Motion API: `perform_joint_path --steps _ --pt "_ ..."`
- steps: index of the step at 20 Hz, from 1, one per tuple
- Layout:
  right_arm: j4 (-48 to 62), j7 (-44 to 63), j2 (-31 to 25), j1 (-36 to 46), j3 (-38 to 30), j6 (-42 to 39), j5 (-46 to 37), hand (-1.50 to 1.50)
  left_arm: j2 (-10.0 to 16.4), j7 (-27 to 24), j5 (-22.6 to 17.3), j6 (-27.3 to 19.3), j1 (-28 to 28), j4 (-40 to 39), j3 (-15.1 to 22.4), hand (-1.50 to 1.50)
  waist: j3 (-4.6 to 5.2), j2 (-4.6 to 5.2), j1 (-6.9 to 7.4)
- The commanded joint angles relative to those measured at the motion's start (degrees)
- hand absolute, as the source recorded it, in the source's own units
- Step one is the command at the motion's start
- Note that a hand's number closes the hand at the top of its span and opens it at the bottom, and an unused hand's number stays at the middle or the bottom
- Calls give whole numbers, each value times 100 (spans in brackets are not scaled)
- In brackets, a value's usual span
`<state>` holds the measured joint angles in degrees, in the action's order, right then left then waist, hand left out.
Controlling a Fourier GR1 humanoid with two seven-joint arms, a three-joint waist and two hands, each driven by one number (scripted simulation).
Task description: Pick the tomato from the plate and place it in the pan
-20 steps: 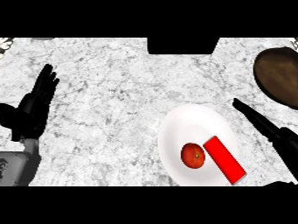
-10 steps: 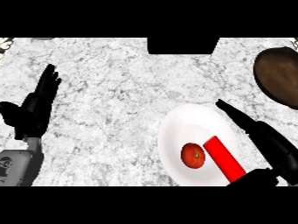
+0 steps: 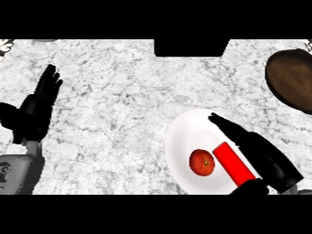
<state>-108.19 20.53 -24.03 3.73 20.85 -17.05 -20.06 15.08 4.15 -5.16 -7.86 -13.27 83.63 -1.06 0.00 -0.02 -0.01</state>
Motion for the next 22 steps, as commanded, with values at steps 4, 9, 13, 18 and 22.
perform_joint_path --steps 4,9,13,18,22 --pt "426 202 156 148 318 -254 -848 -150 94 160 -54 233 181 285 -167 0 0 -6 29" --pt "464 384 312 132 304 -595 -1126 -150 -14 79 48 223 -61 -7 -300 0 0 -3 -3" --pt "500 453 655 262 191 -839 -1386 -150 -370 -66 383 49 -24 -46 -109 0 0 0 -4" --pt "926 71 774 260 21 -982 -1585 -150 -298 22 291 296 142 41 -297 0 0 0 2" --pt "1344 369 1117 800 138 -1127 -1872 -150 -128 24 151 467 -197 -141 -555 0 1 3 5"
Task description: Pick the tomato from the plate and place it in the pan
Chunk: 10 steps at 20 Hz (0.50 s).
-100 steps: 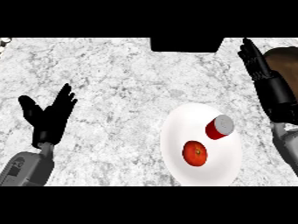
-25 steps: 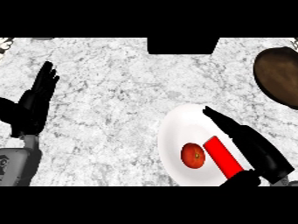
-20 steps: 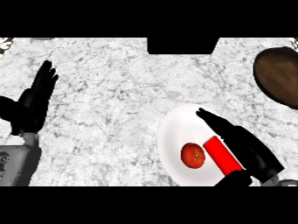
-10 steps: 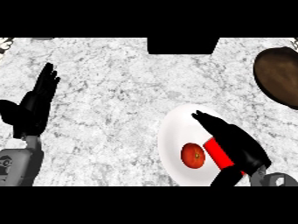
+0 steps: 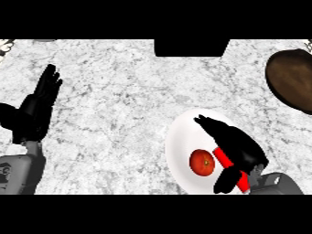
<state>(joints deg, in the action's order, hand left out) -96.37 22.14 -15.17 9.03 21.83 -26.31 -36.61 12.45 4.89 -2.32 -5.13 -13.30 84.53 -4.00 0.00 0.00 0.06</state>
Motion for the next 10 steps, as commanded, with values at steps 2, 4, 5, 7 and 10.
perform_joint_path --steps 2,4,5,7,10 --pt "682 -55 411 189 139 171 -516 -150 -118 -548 54 113 166 -269 -76 0 1 4 5" --pt "616 -128 427 161 18 -75 -511 -150 -121 166 198 -30 -98 98 -3 0 0 0 -3" --pt "600 -173 444 0 119 -44 -576 -150 13 7 -6 197 -22 -43 -219 0 1 0 -5" --pt "898 -520 266 -44 42 5 -584 -150 184 285 -38 248 -21 176 -295 0 -1 -1 4" --pt "931 -202 685 424 -133 -388 -603 -150 -198 -198 174 93 60 -179 -155 0 1 1 -1"
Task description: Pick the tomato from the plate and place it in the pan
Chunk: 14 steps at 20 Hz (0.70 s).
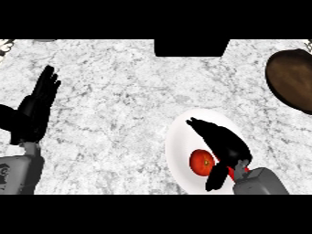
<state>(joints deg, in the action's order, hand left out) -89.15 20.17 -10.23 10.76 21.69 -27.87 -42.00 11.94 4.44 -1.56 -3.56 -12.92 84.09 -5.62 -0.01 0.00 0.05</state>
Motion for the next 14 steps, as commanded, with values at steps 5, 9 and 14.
perform_joint_path --steps 5,9,14 --pt "183 -977 -77 32 294 2 -242 150 -98 -119 37 54 81 -52 -19 0 1 1 0" --pt "-55 -927 70 -170 170 15 -476 150 -87 -144 137 74 144 65 -77 0 1 -2 -5" --pt "358 -1137 48 -157 42 264 -822 150 -116 66 176 92 -65 -39 -63 0 1 -1 -9"
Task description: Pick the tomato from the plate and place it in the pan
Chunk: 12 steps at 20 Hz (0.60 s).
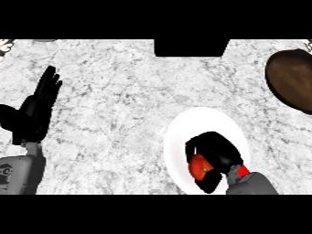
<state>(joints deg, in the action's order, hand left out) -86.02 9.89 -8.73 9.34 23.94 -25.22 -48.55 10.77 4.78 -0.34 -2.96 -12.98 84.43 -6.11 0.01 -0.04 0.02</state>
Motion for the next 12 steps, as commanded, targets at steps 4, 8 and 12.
perform_joint_path --steps 4,8,12 --pt "79 811 6 -39 -94 -45 -576 150 -37 -144 -59 126 198 123 -8 0 1 -3 12" --pt "-705 1212 -92 -27 -420 83 -728 150 -85 34 81 -21 143 122 53 0 0 -9 -13" --pt "-1685 1127 -342 162 -631 898 -1132 150 39 121 -44 23 -12 34 -125 0 1 -38 -100"
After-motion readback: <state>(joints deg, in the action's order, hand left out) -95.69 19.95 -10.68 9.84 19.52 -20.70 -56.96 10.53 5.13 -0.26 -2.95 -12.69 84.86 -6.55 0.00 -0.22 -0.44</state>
